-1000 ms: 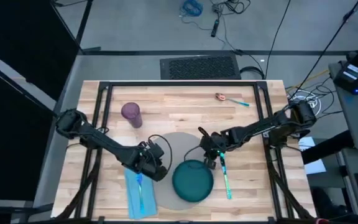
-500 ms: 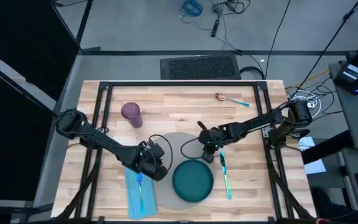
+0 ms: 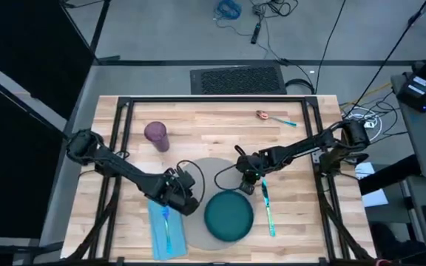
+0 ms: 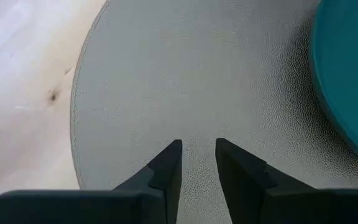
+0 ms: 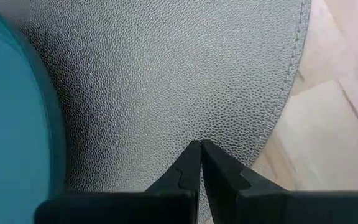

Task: Set table place
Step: Adjust the gray mat, then adjust the dark green plate on the gray mat

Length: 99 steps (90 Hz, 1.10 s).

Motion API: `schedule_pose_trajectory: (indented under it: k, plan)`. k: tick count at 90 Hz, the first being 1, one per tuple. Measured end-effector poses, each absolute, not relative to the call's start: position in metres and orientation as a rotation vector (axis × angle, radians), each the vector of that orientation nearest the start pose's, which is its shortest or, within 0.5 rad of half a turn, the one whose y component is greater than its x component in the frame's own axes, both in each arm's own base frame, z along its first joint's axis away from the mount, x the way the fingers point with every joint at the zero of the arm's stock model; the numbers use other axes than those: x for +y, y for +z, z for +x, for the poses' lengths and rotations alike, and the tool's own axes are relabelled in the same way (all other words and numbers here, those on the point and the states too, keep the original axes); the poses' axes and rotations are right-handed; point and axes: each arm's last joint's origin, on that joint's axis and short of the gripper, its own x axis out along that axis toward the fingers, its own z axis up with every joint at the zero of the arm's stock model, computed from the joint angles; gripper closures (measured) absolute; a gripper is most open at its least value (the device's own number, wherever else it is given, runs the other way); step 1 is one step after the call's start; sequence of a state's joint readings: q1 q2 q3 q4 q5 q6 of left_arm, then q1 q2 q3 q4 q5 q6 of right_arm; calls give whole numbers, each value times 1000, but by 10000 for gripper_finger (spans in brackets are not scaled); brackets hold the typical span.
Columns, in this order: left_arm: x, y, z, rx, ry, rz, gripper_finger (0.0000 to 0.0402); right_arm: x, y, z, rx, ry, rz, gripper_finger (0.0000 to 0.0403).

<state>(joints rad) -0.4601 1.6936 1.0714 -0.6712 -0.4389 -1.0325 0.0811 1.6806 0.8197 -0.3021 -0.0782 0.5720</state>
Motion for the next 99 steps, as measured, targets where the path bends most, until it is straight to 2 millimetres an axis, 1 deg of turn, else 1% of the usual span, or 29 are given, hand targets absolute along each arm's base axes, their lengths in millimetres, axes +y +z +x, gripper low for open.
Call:
schedule_pose_trajectory:
  k: [9,21,49,62,74,85,91,99]
  plan:
    - [-129,181,284,1014,549,-351,317,28,130,290,1188,-207,518,403]
    - [-132,181,283,1018,542,-343,317,37,129,285,1233,-208,535,403]
    - [-132,181,280,1029,553,-324,317,72,127,275,1292,-191,574,403]
    - [-134,181,280,1028,549,-321,317,82,128,270,1317,-191,574,403]
    - [-134,181,281,1018,538,-324,317,82,146,266,1322,-223,522,403]
    - [-137,182,284,999,497,-339,317,81,181,273,1172,-190,511,403]
    - [-139,183,285,993,479,-330,317,81,187,271,1172,-189,504,403]
    - [-139,183,286,988,474,-336,317,86,199,275,1116,-148,517,403]
